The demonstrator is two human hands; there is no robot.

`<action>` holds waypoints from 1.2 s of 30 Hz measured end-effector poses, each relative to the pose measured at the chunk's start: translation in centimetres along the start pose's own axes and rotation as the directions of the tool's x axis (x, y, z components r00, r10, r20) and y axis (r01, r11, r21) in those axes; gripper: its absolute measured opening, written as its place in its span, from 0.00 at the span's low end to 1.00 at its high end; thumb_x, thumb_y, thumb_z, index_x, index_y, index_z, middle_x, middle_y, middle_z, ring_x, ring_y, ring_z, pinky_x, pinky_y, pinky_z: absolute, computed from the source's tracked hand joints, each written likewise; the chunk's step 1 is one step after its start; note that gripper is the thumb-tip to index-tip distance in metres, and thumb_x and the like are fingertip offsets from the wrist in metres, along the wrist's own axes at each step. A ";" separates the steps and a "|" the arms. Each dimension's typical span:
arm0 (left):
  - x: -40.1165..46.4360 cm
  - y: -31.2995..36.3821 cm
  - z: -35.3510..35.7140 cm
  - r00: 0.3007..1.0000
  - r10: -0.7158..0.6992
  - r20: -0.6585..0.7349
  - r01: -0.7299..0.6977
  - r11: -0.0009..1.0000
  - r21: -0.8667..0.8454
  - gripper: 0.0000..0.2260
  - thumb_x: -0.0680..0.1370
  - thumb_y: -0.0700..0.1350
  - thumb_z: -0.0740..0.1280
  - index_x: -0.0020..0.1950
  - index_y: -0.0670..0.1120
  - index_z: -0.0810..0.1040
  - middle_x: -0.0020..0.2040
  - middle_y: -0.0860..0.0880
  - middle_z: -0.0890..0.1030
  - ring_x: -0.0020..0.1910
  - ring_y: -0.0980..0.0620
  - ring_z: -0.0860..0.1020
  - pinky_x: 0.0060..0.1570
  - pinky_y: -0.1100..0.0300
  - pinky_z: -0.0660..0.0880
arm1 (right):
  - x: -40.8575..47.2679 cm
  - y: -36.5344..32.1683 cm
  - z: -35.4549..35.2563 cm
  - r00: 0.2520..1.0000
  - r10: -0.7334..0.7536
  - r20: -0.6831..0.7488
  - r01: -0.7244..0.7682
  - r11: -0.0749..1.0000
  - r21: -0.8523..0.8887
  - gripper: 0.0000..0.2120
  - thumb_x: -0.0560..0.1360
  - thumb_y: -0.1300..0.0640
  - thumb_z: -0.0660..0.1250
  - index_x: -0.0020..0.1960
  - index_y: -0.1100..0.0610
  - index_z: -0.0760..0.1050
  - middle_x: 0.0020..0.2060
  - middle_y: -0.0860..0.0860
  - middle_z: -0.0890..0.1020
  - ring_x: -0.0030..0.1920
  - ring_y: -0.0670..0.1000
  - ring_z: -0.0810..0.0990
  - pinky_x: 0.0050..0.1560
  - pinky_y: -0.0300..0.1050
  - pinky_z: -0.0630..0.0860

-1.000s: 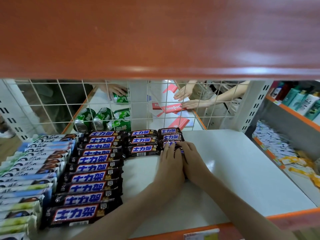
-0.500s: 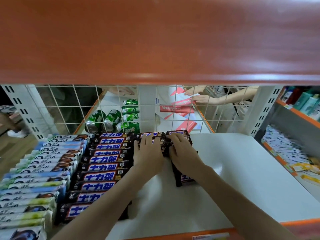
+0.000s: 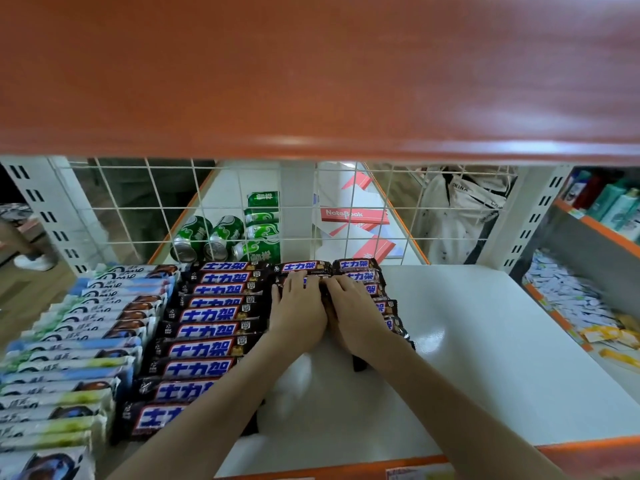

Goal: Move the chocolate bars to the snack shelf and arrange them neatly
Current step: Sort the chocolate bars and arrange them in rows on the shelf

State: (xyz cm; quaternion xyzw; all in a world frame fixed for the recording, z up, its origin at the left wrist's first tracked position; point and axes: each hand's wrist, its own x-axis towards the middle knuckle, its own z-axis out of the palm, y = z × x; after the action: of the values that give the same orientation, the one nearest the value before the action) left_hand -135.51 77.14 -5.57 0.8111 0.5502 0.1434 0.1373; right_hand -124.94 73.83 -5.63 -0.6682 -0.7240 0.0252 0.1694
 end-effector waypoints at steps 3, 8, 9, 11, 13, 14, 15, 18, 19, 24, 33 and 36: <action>0.1 -0.5 -2.2 0.996 0.047 -0.072 -0.055 0.991 -0.120 0.20 0.79 0.39 0.56 0.71 0.44 0.62 0.71 0.43 0.63 0.70 0.45 0.62 0.69 0.48 0.60 | 0.0 -0.8 -0.5 0.998 -0.021 -0.064 0.022 1.000 0.012 0.20 0.78 0.58 0.58 0.69 0.57 0.64 0.66 0.53 0.68 0.68 0.54 0.63 0.70 0.50 0.54; -2.8 -5.4 -6.2 0.995 0.013 -0.098 -0.024 0.994 -0.107 0.19 0.79 0.39 0.55 0.69 0.47 0.67 0.71 0.45 0.62 0.70 0.45 0.61 0.69 0.47 0.62 | -0.8 -5.4 0.4 0.997 -0.045 -0.057 0.060 0.947 0.315 0.20 0.75 0.64 0.62 0.67 0.61 0.67 0.61 0.55 0.71 0.61 0.54 0.71 0.60 0.43 0.69; -3.7 -6.8 -6.7 0.996 -0.015 -0.093 0.009 0.998 -0.069 0.18 0.79 0.40 0.54 0.69 0.48 0.68 0.71 0.47 0.62 0.70 0.46 0.61 0.68 0.47 0.62 | -0.9 -6.3 0.8 0.999 -0.046 -0.025 0.052 0.935 0.350 0.21 0.75 0.64 0.62 0.68 0.59 0.66 0.62 0.54 0.70 0.62 0.53 0.70 0.60 0.42 0.69; -5.3 -9.4 -7.6 0.993 -0.060 -0.104 0.058 0.998 -0.027 0.18 0.80 0.40 0.54 0.68 0.50 0.69 0.69 0.48 0.65 0.68 0.47 0.64 0.67 0.48 0.64 | -0.7 -7.8 1.2 0.999 -0.034 -0.002 0.031 0.901 0.433 0.20 0.78 0.60 0.60 0.69 0.57 0.64 0.64 0.52 0.68 0.61 0.51 0.70 0.60 0.42 0.69; -6.4 -11.2 -8.2 0.992 -0.084 -0.092 0.080 0.996 -0.044 0.18 0.80 0.40 0.54 0.68 0.50 0.69 0.69 0.48 0.66 0.67 0.48 0.65 0.66 0.51 0.65 | -0.4 -9.2 1.4 1.000 -0.007 0.002 0.005 0.874 0.486 0.18 0.79 0.56 0.58 0.69 0.55 0.64 0.64 0.51 0.67 0.59 0.49 0.71 0.58 0.39 0.69; -6.6 -11.8 -8.3 0.993 -0.086 -0.078 0.082 0.995 -0.057 0.18 0.80 0.40 0.53 0.69 0.49 0.69 0.69 0.48 0.66 0.68 0.48 0.65 0.66 0.52 0.65 | -0.2 -9.8 1.5 1.000 0.005 0.007 -0.008 0.874 0.486 0.19 0.80 0.55 0.57 0.69 0.55 0.63 0.65 0.51 0.65 0.61 0.48 0.70 0.57 0.36 0.66; -6.9 -12.2 -8.3 0.994 -0.083 -0.066 0.079 0.995 -0.060 0.18 0.80 0.40 0.53 0.69 0.49 0.68 0.69 0.48 0.66 0.68 0.48 0.65 0.66 0.53 0.65 | -0.2 -10.3 1.7 1.000 0.017 0.017 -0.023 0.877 0.481 0.20 0.80 0.54 0.56 0.71 0.55 0.62 0.67 0.50 0.64 0.63 0.48 0.67 0.57 0.35 0.64; -7.2 -12.6 -7.6 0.996 -0.054 -0.077 0.052 0.998 -0.026 0.18 0.80 0.41 0.53 0.71 0.48 0.66 0.69 0.49 0.66 0.67 0.48 0.66 0.67 0.52 0.64 | -0.7 -11.5 2.5 0.998 0.055 0.045 -0.069 0.890 0.452 0.22 0.80 0.53 0.56 0.72 0.55 0.59 0.70 0.50 0.60 0.70 0.49 0.60 0.65 0.38 0.61; -7.2 -12.5 -7.4 0.995 -0.043 -0.094 0.042 0.999 -0.007 0.18 0.81 0.42 0.53 0.70 0.49 0.66 0.69 0.49 0.66 0.67 0.49 0.66 0.67 0.51 0.63 | -0.8 -11.8 2.7 0.997 0.068 0.048 -0.082 0.896 0.436 0.22 0.80 0.53 0.56 0.73 0.55 0.59 0.70 0.50 0.59 0.70 0.50 0.59 0.67 0.39 0.61; -7.7 -12.3 -6.3 0.992 -0.022 -0.125 0.031 0.997 0.075 0.17 0.81 0.45 0.51 0.70 0.52 0.65 0.69 0.53 0.65 0.69 0.52 0.65 0.72 0.48 0.49 | -0.9 -12.8 3.2 0.989 0.140 0.054 -0.149 0.875 0.461 0.21 0.80 0.54 0.56 0.72 0.55 0.60 0.70 0.50 0.59 0.69 0.50 0.61 0.68 0.44 0.64; -7.6 -12.3 -6.0 0.996 0.011 -0.085 -0.004 0.996 0.084 0.18 0.80 0.45 0.52 0.71 0.48 0.61 0.70 0.48 0.61 0.70 0.48 0.63 0.72 0.50 0.51 | -1.2 -14.3 4.2 0.985 0.164 0.048 -0.167 0.875 0.453 0.22 0.80 0.57 0.55 0.73 0.57 0.57 0.73 0.51 0.54 0.73 0.51 0.54 0.72 0.45 0.60; -7.6 -12.2 -6.1 0.997 0.027 -0.077 -0.022 0.998 0.065 0.18 0.80 0.44 0.53 0.70 0.46 0.61 0.70 0.47 0.61 0.68 0.46 0.64 0.70 0.50 0.58 | -1.1 -14.5 4.1 0.983 0.174 0.052 -0.179 0.870 0.459 0.21 0.80 0.57 0.55 0.72 0.57 0.58 0.73 0.51 0.54 0.73 0.51 0.56 0.72 0.46 0.61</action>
State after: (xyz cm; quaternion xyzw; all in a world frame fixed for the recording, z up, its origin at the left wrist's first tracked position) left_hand -150.93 74.77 -5.22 0.8155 0.5496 0.1586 0.0880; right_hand -139.91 71.96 -5.89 -0.6719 -0.6339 0.2150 0.3170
